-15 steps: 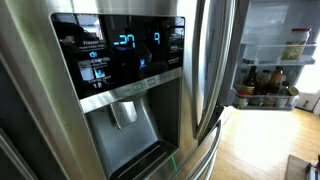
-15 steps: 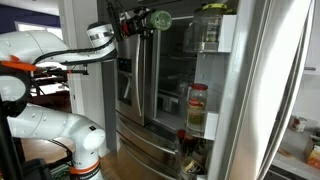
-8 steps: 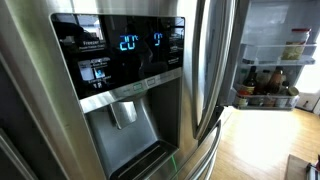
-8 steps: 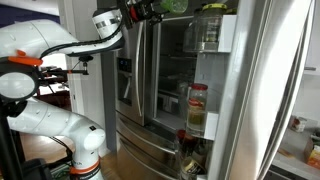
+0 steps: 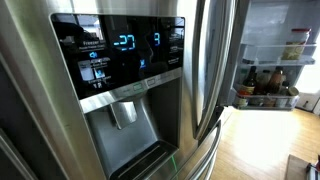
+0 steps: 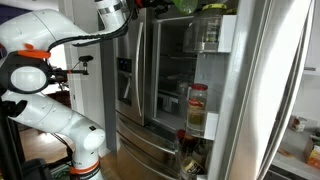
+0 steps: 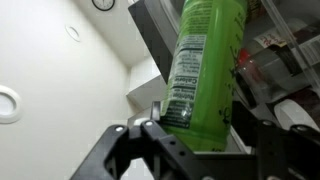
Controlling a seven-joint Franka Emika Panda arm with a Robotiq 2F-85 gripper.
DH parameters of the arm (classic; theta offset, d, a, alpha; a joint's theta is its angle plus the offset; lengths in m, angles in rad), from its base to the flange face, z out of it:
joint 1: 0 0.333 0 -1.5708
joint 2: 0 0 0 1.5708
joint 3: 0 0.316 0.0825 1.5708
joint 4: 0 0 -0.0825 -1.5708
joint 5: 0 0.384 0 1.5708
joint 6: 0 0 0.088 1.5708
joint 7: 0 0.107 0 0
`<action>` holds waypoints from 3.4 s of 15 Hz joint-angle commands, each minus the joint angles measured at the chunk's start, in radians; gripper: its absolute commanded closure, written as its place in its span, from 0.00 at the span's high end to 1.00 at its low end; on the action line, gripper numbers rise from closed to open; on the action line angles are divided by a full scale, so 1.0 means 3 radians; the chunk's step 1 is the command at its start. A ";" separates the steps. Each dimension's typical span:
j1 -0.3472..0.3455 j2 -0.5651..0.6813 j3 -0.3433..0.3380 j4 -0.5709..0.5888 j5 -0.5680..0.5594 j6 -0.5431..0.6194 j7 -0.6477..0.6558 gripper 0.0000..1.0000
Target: Move the green bottle to the top compartment of the fridge door
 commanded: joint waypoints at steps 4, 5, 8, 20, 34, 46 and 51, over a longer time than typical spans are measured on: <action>0.0003 0.0161 -0.0124 0.0312 0.0733 0.0138 0.0199 0.45; -0.0010 0.0179 -0.0137 0.0371 0.0819 0.0163 0.0227 0.45; -0.0054 0.0207 -0.0161 0.0509 0.1018 0.0267 0.0253 0.45; -0.0353 0.0353 -0.0312 0.0771 0.1414 0.0627 0.0423 0.45; -0.0666 0.0541 -0.0517 0.1044 0.2163 0.0763 0.0467 0.45; -0.1005 0.0734 -0.0498 0.1121 0.2435 0.0674 0.0315 1.00; -0.1074 0.0779 -0.0444 0.1217 0.2464 0.0591 0.0287 1.00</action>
